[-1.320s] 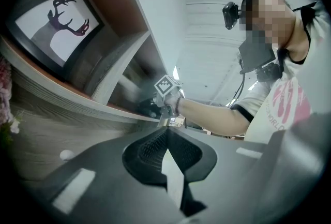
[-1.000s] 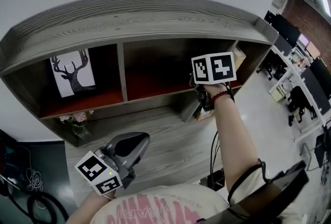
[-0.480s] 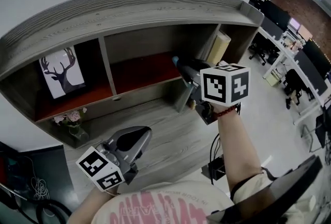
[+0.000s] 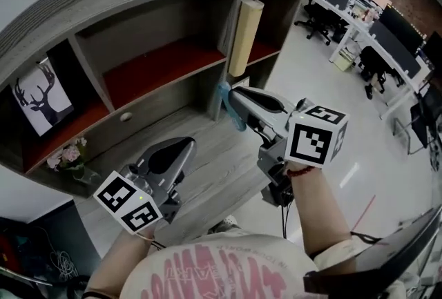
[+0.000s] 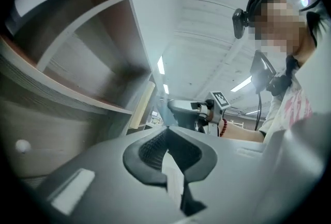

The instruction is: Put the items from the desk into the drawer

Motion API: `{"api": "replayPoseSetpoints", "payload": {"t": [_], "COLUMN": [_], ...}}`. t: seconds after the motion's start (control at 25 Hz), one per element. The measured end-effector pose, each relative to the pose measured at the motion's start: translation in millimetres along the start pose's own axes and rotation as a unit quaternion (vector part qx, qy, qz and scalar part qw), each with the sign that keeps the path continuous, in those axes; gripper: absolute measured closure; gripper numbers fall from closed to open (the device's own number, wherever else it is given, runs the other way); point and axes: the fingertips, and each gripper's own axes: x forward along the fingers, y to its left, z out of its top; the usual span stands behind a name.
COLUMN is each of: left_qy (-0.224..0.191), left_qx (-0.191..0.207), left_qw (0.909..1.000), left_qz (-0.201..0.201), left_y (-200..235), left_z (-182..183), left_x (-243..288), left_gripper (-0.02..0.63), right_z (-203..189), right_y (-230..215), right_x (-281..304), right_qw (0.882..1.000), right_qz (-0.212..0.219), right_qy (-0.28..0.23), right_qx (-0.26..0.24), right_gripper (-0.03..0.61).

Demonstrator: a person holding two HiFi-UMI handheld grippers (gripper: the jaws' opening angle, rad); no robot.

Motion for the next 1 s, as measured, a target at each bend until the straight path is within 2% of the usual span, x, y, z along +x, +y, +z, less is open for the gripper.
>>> {"api": "replayPoseSetpoints", "payload": {"t": [0.32, 0.48, 0.6, 0.8, 1.0], "left_qy": [0.045, 0.065, 0.075, 0.087, 0.107], "left_qx": [-0.006, -0.013, -0.026, -0.065, -0.068], "left_qw": [0.9965, 0.9936, 0.9917, 0.9886, 0.9878], "left_qz": [-0.07, -0.092, -0.101, -0.104, -0.09], "left_y": [-46.3, -71.7, -93.0, -129.6, -168.9], "left_z": [-35.8, -59.3, -81.7, -121.7, -160.7], "left_x": [59.0, 93.3, 118.4, 152.0, 194.7], "left_gripper": [0.594, 0.594, 0.594, 0.594, 0.594], "right_z": [-28.0, -48.3, -65.8, -89.4, -99.8], "right_y": [-25.1, -44.1, -60.1, -84.8, -119.5], "right_x": [-85.0, -122.4, -154.7, -213.6, -285.5], "right_qw": [0.997, 0.995, 0.992, 0.989, 0.986], "right_qz": [-0.024, -0.036, -0.05, -0.076, -0.098], "right_qy": [-0.068, -0.076, -0.082, -0.087, -0.095], "right_qx": [0.034, 0.06, 0.085, 0.096, 0.096], "right_gripper": [0.523, 0.523, 0.523, 0.523, 0.523]}}
